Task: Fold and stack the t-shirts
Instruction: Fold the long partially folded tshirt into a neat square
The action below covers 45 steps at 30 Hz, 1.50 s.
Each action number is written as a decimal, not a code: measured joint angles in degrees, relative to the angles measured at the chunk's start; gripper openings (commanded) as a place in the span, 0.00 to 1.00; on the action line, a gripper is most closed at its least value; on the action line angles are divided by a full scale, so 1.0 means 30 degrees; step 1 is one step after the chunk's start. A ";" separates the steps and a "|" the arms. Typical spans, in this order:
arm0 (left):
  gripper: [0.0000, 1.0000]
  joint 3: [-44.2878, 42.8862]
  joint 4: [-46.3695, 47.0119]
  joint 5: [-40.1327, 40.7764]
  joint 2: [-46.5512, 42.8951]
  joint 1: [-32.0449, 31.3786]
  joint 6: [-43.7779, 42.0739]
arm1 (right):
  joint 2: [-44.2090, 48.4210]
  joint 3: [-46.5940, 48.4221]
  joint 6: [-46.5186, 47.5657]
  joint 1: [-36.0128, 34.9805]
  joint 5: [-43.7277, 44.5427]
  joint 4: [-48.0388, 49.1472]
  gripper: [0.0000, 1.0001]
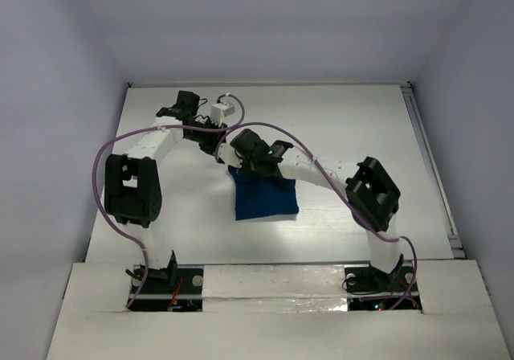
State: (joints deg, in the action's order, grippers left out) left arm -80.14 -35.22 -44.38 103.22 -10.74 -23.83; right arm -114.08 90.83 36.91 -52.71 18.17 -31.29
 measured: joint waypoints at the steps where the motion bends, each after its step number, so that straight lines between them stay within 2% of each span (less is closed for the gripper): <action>1: 0.00 0.0226 0.0073 -0.0022 -0.0124 0.0000 -0.0015 | -0.0044 0.0051 0.0000 0.0080 -0.0015 -0.0007 0.00; 4: 0.00 0.0940 0.0175 -0.0102 -0.0401 0.0080 -0.0029 | -0.0481 0.0503 0.0000 0.0124 -0.0015 -0.0007 0.06; 5: 0.00 0.1122 0.0197 -0.0138 -0.0437 0.0109 -0.0029 | -0.0627 0.0641 0.0000 0.0131 0.0007 -0.0007 0.15; 8: 0.00 0.1632 0.0386 -0.0102 -0.0619 0.0306 -0.0022 | -0.0933 0.0860 0.0102 0.0160 0.0109 -0.0051 0.29; 10: 0.00 0.1880 0.0474 -0.0087 -0.0845 0.0415 -0.0015 | -0.0991 0.0947 0.0146 0.0189 0.0270 -0.0051 0.29; 11: 0.00 0.1923 0.0495 -0.0058 -0.0940 0.0452 -0.0015 | -0.0991 0.0984 0.0138 0.0189 0.0379 -0.0044 0.33; 15: 0.00 0.1931 0.0736 0.0219 -0.1333 0.0517 -0.0036 | -0.0991 0.1115 0.0117 0.0197 0.1020 0.0182 0.38; 19: 0.00 0.1974 0.0801 0.0270 -0.1836 0.0510 -0.0015 | -0.1027 0.1115 -0.0138 0.0321 0.1858 0.0597 0.35; 21: 0.00 0.1974 0.0976 0.0277 -0.1989 0.0532 0.0080 | -0.0984 0.1107 -0.0306 0.0372 0.2011 0.0605 0.26; 23: 0.00 0.1974 0.1013 -0.0007 -0.2011 0.0517 0.0182 | -0.0794 0.0940 -0.0532 0.0379 0.1974 0.0568 0.12; 26: 0.00 0.1974 0.1078 -0.0874 -0.2011 0.0270 0.0364 | 0.0015 0.0124 -0.1013 0.0510 0.1639 0.0605 0.00; 30: 0.00 0.2011 0.1705 -0.2142 -0.1938 -0.0372 0.0896 | 0.2135 -0.2040 -0.1690 0.0889 0.0663 0.0619 0.00; 35: 0.00 0.3701 0.5370 -0.3963 -0.1916 -0.0699 0.3082 | 0.4306 -0.4138 -0.2470 0.1530 -0.1049 0.0714 0.00; 39: 0.00 0.5559 0.8794 -0.4736 -0.1705 -0.0685 0.5960 | 0.4160 -0.4284 -0.3067 0.1996 -0.2652 0.0721 0.00; 45: 0.00 0.5581 1.2786 -0.5442 -0.0117 -0.0685 0.9828 | 0.3271 -0.4335 -0.3759 0.2331 -0.4743 0.0670 0.00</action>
State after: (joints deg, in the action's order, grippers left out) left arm -63.40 3.14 -60.71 102.87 -12.80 5.65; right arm -104.27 77.82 25.63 -45.71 3.95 -29.28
